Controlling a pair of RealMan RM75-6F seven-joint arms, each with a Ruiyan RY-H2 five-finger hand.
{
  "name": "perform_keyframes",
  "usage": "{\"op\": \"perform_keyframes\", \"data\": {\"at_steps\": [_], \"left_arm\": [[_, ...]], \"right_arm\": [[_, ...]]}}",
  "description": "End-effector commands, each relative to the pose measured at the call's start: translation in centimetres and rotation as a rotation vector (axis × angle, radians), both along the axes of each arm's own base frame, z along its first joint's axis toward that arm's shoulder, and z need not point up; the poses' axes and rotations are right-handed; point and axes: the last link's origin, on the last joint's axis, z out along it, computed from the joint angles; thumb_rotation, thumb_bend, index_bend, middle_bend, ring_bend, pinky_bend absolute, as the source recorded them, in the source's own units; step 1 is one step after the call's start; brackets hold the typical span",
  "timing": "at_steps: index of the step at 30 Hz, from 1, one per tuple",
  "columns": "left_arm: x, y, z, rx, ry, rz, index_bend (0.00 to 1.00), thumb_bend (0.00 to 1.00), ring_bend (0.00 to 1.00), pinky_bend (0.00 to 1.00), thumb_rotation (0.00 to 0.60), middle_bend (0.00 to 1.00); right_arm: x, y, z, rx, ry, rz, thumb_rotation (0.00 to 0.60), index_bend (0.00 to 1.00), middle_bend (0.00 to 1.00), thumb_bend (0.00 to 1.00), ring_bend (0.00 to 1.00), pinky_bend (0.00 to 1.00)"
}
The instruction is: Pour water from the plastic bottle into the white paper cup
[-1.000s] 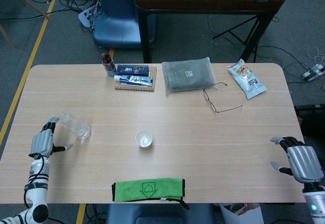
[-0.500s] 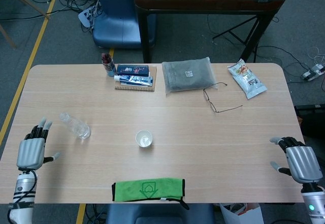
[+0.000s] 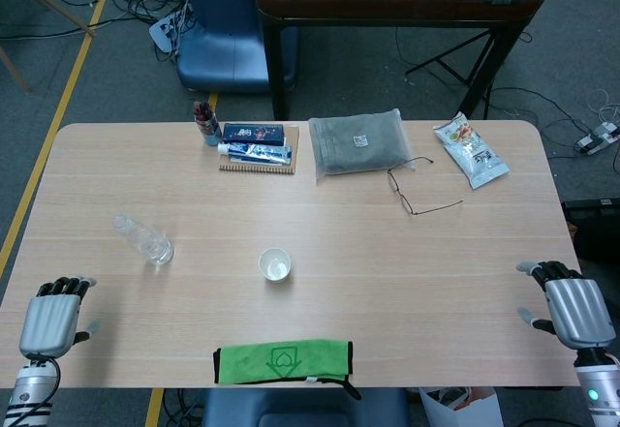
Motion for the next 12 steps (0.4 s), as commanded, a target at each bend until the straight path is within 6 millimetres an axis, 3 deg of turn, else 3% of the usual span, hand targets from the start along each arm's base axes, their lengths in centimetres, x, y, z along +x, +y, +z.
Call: {"op": "perform_keyframes", "data": {"at_steps": [1,12], "left_arm": [[-0.27,-0.39,-0.05,-0.007,0.010,-0.002,0.32,0.15,0.26,0.27,0.600,0.32],[-0.67,-0.41,-0.58,-0.022,0.020,0.011,0.32,0.15,0.26,0.27,0.600,0.32]], "right_arm": [[0.01,0.00,0.09,-0.002,0.002,0.000,0.600,0.35,0.40,0.08,0.32,0.52],[-0.02,0.00,-0.19,0.019,0.000,0.001,0.600,0.35,0.40,0.07,0.32,0.52]]}}
